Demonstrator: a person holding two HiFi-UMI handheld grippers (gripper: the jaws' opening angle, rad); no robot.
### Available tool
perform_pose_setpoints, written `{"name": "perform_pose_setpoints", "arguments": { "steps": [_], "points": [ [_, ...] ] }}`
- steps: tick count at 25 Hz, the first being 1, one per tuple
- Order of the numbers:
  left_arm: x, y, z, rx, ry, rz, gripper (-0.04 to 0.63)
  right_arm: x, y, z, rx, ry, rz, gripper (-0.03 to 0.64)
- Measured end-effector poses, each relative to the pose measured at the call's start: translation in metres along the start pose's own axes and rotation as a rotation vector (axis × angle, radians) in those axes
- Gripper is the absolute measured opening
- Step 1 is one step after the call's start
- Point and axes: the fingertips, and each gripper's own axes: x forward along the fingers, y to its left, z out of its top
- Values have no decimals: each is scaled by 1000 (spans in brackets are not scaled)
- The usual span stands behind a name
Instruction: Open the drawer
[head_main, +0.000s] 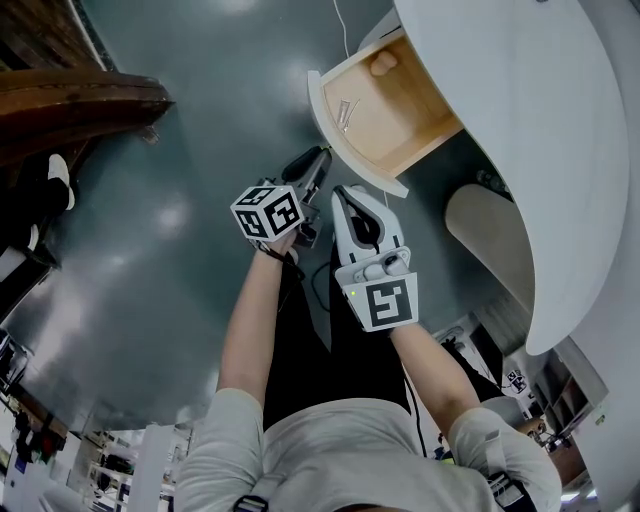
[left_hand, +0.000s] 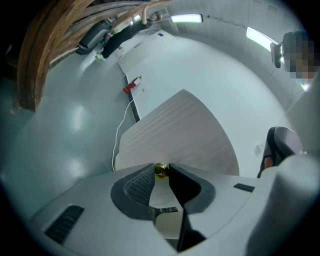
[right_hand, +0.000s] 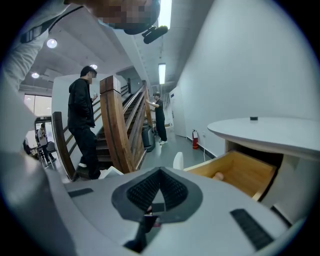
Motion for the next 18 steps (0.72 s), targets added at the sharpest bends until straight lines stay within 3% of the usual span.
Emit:
{"name": "perform_pose_setpoints", "arguments": {
  "steps": [2,4,7,18],
  "points": [
    [-7,1,0,11,1,10,87,-2,-1,1,2,7,-2,11],
    [-17,2,3,18,-12,32,34,-4,-2,5,6,5,-9,11],
    [-35,1,8,58,-19,72,8,-6,1,11,9,2,-13,11],
    [-83,-67,39,201,-83,111,5,-17,7,41,11,-4,-19,11]
  ]
}}
